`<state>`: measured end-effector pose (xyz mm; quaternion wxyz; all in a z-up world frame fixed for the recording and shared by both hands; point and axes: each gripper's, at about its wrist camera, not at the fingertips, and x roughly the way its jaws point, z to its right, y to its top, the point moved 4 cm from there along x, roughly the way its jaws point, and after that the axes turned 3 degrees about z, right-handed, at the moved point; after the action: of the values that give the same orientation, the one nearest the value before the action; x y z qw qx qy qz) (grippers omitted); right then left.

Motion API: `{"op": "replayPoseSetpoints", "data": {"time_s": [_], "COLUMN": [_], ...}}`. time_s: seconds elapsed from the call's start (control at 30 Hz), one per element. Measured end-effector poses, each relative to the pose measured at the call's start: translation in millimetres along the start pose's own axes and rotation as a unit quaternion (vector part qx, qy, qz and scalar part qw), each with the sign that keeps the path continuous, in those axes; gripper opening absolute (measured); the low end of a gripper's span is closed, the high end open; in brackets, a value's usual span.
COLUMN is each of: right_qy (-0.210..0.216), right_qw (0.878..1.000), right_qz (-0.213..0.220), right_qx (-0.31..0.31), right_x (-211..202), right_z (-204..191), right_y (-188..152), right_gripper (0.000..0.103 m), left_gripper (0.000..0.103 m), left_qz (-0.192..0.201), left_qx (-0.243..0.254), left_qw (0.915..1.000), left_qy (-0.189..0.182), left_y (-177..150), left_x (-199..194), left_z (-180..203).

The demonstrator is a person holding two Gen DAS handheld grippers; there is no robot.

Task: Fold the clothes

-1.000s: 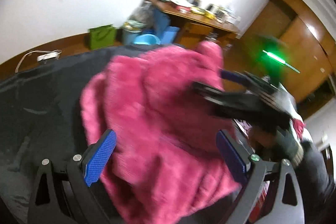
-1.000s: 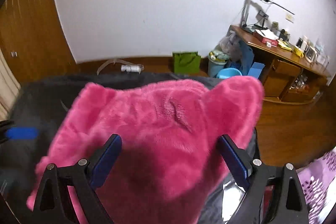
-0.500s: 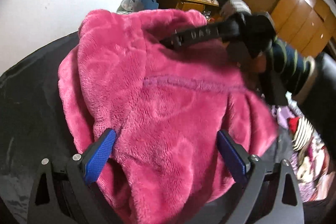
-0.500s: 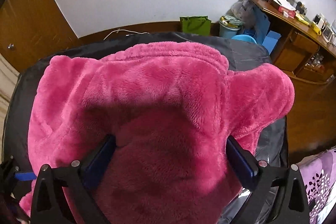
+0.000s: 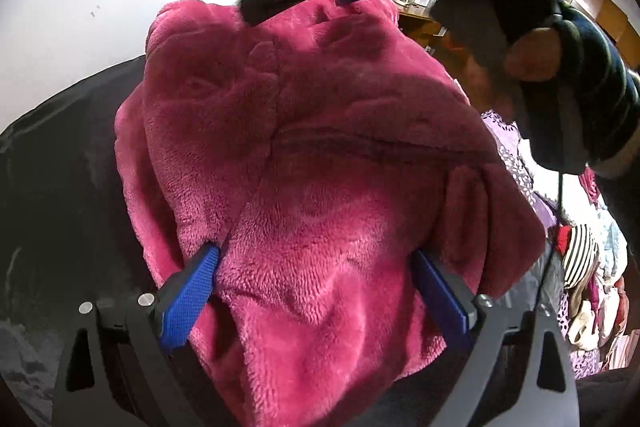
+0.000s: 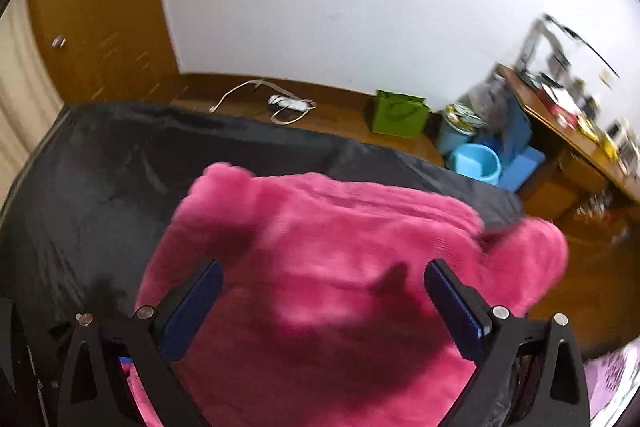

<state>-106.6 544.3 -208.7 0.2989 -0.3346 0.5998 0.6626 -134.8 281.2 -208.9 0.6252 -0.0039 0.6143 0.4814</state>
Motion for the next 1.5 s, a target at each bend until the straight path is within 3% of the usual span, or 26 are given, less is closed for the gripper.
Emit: {"op": "replayPoseSetpoints", "data": {"time_s": [0.1,0.23,0.33,0.47,0.57,0.73,0.83,0.97,1.13,1.33,1.5], "right_qy": [0.025,0.023,0.023,0.011,0.005,-0.014,-0.036,-0.075,-0.082,-0.109,-0.159], "right_qw": [0.999,0.994,0.992,0.993,0.997,0.999,0.992,0.983,0.983,0.987,0.974], "right_qz": [-0.038,-0.104,-0.125,-0.115,-0.08,0.036,0.085,0.074,0.022,-0.009,-0.001], "right_qx": [-0.018,-0.027,-0.022,-0.027,-0.014,0.027,0.091,0.15,0.164,0.115,0.161], "right_x": [26,65,80,78,60,-31,-91,-133,-144,-114,-97], "right_z": [-35,-52,-54,-63,-63,-48,-25,-6,-31,-67,-43], "right_y": [3,-1,2,4,4,-8,-47,-125,-198,-215,-212], "right_gripper": [0.102,0.102,0.103,0.103,0.102,0.102,0.102,0.102,0.102,0.102,0.102], "left_gripper": [0.097,0.099,0.099,0.099,0.099,0.099,0.099,0.099,0.099,0.099,0.099], "left_qz": [0.003,-0.009,-0.034,-0.041,-0.05,-0.053,-0.055,-0.053,-0.051,-0.055,-0.061], "left_qx": [0.001,-0.021,-0.11,-0.098,-0.086,-0.092,-0.089,-0.087,-0.089,-0.074,-0.059], "left_qw": [1.0,0.9997,0.9928,0.994,0.9949,0.9941,0.9943,0.9947,0.9947,0.9957,0.9959], "left_qy": [-0.001,0.002,-0.035,-0.024,-0.021,-0.022,-0.019,-0.014,-0.006,0.012,0.032], "left_y": [-2,-6,-16,-9,-3,5,10,17,24,33,39], "left_x": [0,6,20,21,22,17,15,12,7,8,17], "left_z": [-1,-11,-34,-31,-28,-31,-30,-30,-29,-20,-15]}}
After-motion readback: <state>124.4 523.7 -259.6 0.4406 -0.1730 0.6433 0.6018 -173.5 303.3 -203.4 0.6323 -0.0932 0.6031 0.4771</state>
